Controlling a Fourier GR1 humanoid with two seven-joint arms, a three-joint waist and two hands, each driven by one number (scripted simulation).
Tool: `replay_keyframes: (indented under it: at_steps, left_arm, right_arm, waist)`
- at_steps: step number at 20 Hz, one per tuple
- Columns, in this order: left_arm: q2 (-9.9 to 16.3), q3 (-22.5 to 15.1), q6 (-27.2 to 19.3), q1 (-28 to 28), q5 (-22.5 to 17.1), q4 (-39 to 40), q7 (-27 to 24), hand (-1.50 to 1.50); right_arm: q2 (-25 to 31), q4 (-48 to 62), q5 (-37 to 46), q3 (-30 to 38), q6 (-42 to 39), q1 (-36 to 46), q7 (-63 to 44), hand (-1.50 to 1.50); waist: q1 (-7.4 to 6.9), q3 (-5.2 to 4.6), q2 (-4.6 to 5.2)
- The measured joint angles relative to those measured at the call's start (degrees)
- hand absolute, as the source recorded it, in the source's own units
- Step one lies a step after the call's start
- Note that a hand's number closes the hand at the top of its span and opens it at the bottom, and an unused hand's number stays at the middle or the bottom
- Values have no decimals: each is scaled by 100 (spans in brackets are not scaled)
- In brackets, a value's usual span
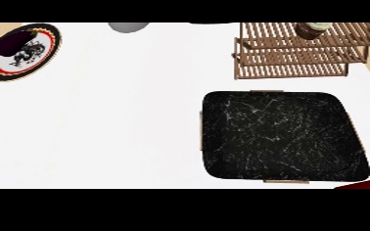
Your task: Pick the cupcake from the tray and place it in the tiered shelf
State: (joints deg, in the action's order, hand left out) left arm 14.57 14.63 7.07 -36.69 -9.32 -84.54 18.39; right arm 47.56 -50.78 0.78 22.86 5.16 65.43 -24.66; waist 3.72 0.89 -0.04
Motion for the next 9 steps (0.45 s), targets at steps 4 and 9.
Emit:
replay_keyframes:
  at_steps: [4, 9]
  left_arm:
    - [-64, 73, 40, -53, 23, -4, 3, 0]
    - [-136, 154, 94, -96, 71, -11, -30, 0]
  right_arm:
    - [240, 290, -133, 331, 47, -50, 5, -150]
    - [564, 587, -327, 615, -265, -165, 107, -150]
  waist:
    - [73, 10, -2]
    - [129, 11, -11]
